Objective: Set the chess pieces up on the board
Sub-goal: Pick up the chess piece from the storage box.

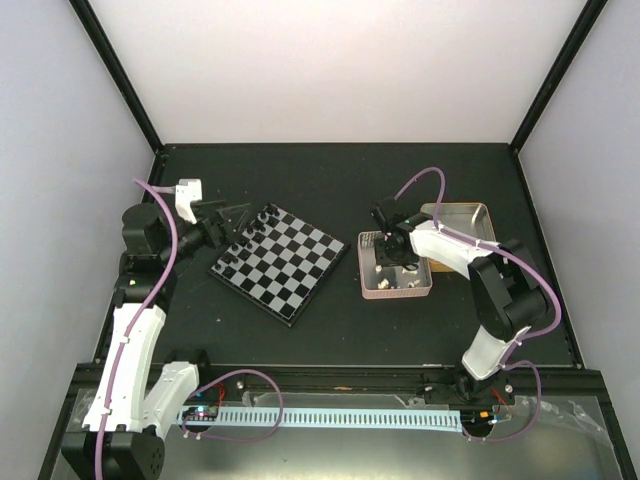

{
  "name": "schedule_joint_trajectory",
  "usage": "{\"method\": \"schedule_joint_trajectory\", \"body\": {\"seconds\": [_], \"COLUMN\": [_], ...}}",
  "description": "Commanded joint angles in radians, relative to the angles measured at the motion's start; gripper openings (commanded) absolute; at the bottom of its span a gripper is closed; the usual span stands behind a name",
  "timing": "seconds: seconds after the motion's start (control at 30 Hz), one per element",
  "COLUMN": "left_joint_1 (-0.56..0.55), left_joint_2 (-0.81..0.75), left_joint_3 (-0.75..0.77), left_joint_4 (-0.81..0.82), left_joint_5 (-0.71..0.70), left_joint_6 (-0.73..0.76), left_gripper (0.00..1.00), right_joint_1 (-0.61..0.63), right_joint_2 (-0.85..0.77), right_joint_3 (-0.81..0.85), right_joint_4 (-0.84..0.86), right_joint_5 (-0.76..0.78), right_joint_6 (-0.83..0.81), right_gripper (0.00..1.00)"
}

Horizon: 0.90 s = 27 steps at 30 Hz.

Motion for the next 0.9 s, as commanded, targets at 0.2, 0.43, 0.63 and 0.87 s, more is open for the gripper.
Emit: {"method": "schedule_joint_trajectory", "body": {"seconds": [0.2, 0.43, 0.63, 0.87], "left_joint_1": [-0.007, -0.009, -0.01, -0.01], "left_joint_2": [-0.003, -0.002, -0.001, -0.001], "left_joint_3": [-0.006, -0.009, -0.008, -0.009], "left_joint_4": [-0.013, -0.017, -0.019, -0.025], "left_joint_5": [-0.013, -0.016, -0.018, -0.021], "left_joint_6": [0.015, 0.018, 0.021, 0.021], "left_gripper": [0.99, 0.99, 0.99, 0.99], "right_joint_1": [0.005, 0.005, 0.005, 0.005], "right_joint_2": [-0.072, -0.043, 0.009, 0.06], "right_joint_3": [-0.03, -0.029, -0.001, 0.026], "right_joint_4": [0.052, 0.059, 0.076, 0.087], "right_joint_5": [0.046, 0.044, 0.029, 0.033], "right_joint_6": [0.028, 0.037, 0.02, 0.009], "right_gripper": [0.29, 0.33, 0.26, 0.21]}}
